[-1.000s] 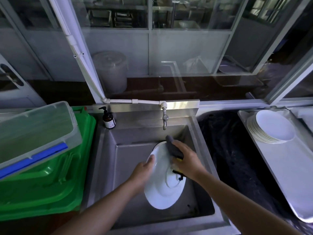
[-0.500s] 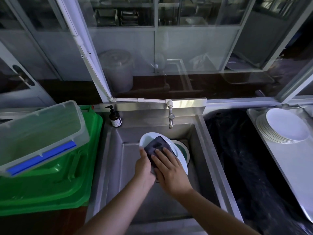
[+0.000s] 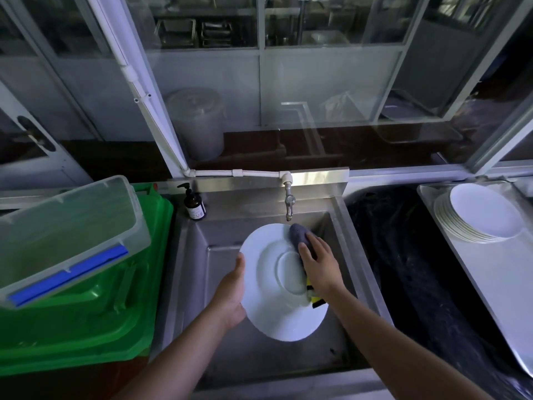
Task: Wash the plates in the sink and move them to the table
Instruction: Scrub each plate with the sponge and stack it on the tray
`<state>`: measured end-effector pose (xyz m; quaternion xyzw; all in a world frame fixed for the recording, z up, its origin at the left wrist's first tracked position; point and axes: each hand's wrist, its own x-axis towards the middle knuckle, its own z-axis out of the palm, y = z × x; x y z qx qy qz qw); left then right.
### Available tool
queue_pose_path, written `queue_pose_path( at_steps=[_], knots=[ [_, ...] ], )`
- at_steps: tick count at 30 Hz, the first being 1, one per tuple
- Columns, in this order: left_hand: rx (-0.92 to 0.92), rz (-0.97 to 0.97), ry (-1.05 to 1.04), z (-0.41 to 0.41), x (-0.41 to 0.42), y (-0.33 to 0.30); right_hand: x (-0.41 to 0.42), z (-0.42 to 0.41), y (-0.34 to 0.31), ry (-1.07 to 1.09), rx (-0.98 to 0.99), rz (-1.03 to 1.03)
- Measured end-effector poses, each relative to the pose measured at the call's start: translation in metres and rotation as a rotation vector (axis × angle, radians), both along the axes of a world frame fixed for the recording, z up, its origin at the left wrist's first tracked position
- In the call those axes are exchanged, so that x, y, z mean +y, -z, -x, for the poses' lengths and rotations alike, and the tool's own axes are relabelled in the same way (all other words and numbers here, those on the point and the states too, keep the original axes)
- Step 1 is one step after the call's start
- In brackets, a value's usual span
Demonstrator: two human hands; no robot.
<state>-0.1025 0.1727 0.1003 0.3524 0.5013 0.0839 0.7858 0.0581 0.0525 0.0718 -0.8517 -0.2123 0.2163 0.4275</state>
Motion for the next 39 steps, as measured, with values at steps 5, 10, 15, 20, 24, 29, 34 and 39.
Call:
queue_pose_path(
  at_steps=[5,10,15,20,24,29,34,39],
  knots=[
    [0.084,-0.194,0.115,-0.005,-0.001,-0.011,0.021,0.005,-0.02,-0.1,-0.139,0.048],
    [0.134,-0.289,0.117,-0.009,-0.003,-0.017,0.03,0.029,-0.012,-0.278,-0.429,0.066],
    [0.133,-0.194,-0.117,-0.022,-0.011,-0.019,0.024,0.058,0.007,-0.391,-0.729,-0.012],
    [-0.026,0.069,-0.347,-0.024,0.001,-0.007,-0.004,0.074,0.032,-0.44,-0.858,-0.094],
    [-0.121,0.106,-0.319,-0.011,0.006,-0.008,-0.025,0.061,0.04,-0.398,-0.816,-0.141],
    [-0.126,0.051,-0.193,0.003,0.007,-0.016,-0.027,0.041,0.025,-0.111,-0.389,-0.095],
    [-0.004,-0.038,0.022,0.009,0.007,-0.014,-0.005,0.0,0.006,-0.003,-0.086,0.024],
    [0.122,-0.221,0.13,0.003,-0.01,-0.013,0.024,0.002,-0.02,-0.202,-0.282,0.176]
  ],
)
